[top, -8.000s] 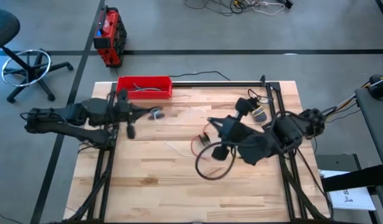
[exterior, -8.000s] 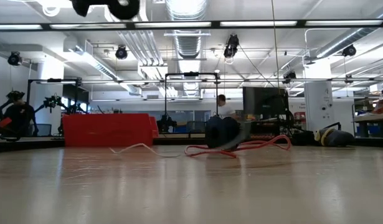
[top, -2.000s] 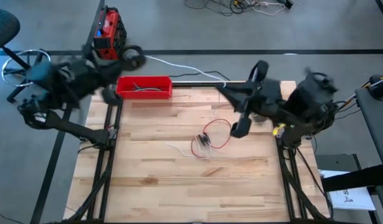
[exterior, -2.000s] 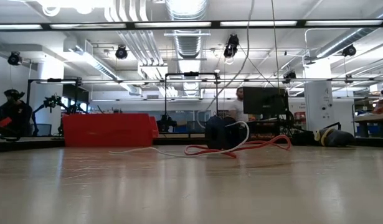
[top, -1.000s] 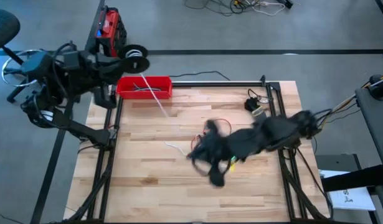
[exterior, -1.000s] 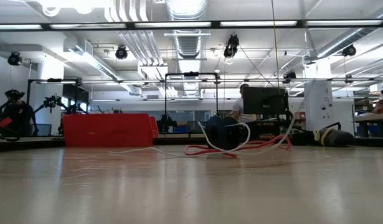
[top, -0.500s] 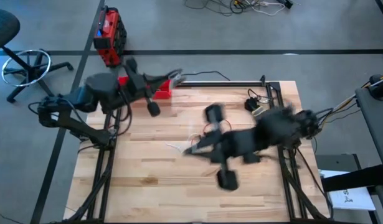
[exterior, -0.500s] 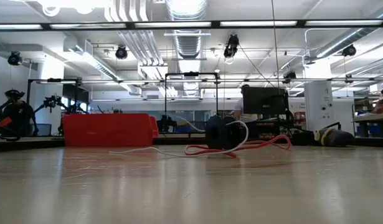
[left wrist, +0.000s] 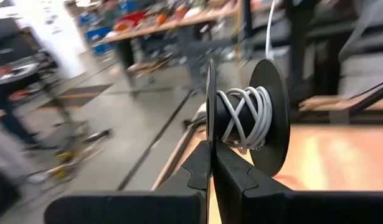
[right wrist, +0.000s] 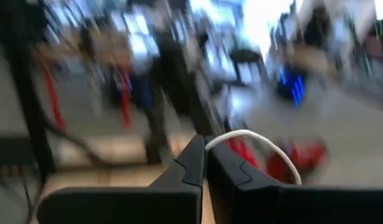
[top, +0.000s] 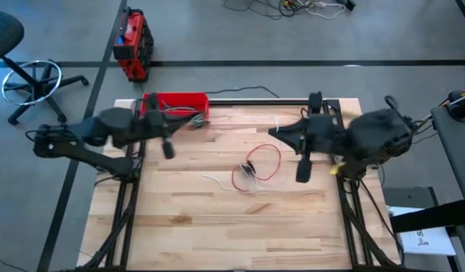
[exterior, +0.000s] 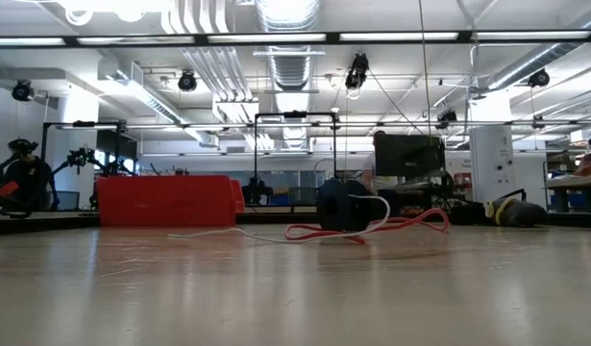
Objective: Coil cords
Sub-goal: Uncoil the white wire from the black spool
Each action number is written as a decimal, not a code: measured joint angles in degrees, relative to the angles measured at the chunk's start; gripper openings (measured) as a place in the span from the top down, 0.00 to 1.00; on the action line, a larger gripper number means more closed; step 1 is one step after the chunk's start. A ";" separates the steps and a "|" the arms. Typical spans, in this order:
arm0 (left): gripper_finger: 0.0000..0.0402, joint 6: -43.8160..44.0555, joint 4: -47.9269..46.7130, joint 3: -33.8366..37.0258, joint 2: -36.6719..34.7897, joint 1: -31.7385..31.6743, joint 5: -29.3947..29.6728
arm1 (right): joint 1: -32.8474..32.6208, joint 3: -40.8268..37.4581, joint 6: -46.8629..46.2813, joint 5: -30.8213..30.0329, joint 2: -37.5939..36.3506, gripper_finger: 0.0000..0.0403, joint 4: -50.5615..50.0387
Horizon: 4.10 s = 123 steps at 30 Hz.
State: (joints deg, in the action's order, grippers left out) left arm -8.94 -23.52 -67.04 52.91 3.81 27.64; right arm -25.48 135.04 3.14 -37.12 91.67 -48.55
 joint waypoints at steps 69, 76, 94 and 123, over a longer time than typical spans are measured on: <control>1.00 6.47 49.01 15.21 -2.70 0.00 -34.37 | 10.89 -1.31 1.89 8.67 28.44 0.97 37.52; 1.00 1.18 48.93 15.21 -3.46 0.00 -19.90 | 10.61 -1.31 -1.74 8.44 28.44 1.00 36.61; 1.00 -9.49 27.07 15.21 -4.10 0.10 -2.32 | 6.84 -0.02 -0.33 0.90 20.20 1.00 18.89; 1.00 -5.51 30.75 15.97 6.91 2.12 -3.90 | -0.64 -0.22 -0.19 1.13 25.85 1.00 19.13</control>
State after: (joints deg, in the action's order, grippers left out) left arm -14.45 7.23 -51.07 59.83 5.93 23.74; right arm -26.12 134.82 2.95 -35.99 117.52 -29.42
